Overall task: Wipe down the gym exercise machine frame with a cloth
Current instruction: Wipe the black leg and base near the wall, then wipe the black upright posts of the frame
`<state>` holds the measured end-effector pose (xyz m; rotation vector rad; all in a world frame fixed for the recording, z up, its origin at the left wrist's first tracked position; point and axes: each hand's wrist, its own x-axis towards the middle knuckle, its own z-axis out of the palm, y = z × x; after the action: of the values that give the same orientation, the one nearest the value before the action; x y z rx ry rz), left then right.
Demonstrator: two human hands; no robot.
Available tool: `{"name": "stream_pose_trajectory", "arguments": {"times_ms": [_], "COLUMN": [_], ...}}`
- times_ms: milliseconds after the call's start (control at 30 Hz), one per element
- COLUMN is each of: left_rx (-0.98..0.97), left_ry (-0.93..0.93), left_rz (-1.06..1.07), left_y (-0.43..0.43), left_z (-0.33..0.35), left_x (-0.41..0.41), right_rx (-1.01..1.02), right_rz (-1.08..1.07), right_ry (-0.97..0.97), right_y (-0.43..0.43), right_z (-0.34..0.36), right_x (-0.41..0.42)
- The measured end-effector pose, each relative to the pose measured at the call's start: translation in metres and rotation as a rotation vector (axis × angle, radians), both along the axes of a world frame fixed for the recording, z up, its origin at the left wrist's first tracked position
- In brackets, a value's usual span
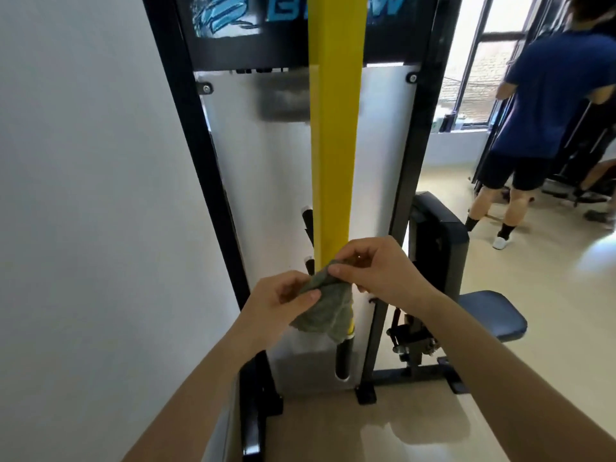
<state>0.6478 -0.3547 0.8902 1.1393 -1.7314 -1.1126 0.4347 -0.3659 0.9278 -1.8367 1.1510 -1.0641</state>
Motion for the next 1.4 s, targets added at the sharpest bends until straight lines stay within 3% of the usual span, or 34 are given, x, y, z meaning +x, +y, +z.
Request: {"name": "stream_pose_trajectory", "arguments": {"times_ms": [333, 500, 667, 800, 1000, 1133, 1233, 1333, 1400], "left_rx": [-0.175, -0.304, -0.275, -0.324, -0.600, -0.804, -0.899, -1.082, -1.136], "left_ry": [-0.416, -0.457, 0.012, 0.369, 0.445, 0.242, -0.106, -0.539, -0.698], "left_rz": [0.236, 0.416, 0.553, 0.588, 0.594, 0.618, 0.600, 0.685, 0.698], "left_y": [-0.004, -0.004, 0.009, 0.016, 0.018, 0.002, -0.018, -0.038, -0.048], "left_z": [0.048, 0.093, 0.152, 0.215, 0.299, 0.338, 0.363, 0.382, 0.392], "left_x": [-0.034, -0.049, -0.074, -0.093, -0.104, -0.107, -0.112, -0.122, -0.131], "right_rx": [-0.052, -0.146, -0.090, -0.363, -0.653, -0.878, -0.976, -1.138, -1.211], "right_rz": [-0.020, -0.256, -0.138, -0.077, -0.061, -0.136, -0.323, -0.491, -0.575], "right_ry": [0.071, 0.062, -0.378, -0.431, -0.448, -0.320, -0.101, 0.241, 0.380], "right_y": [-0.030, -0.043, -0.039, -0.042, -0.038, -0.052, -0.076, -0.100, -0.107], "right_z": [-0.006, 0.016, 0.084, 0.148, 0.233, 0.272, 0.297, 0.315, 0.326], "right_x": [-0.081, -0.097, -0.090, -0.086, -0.081, -0.079, -0.083, -0.094, -0.104]}}
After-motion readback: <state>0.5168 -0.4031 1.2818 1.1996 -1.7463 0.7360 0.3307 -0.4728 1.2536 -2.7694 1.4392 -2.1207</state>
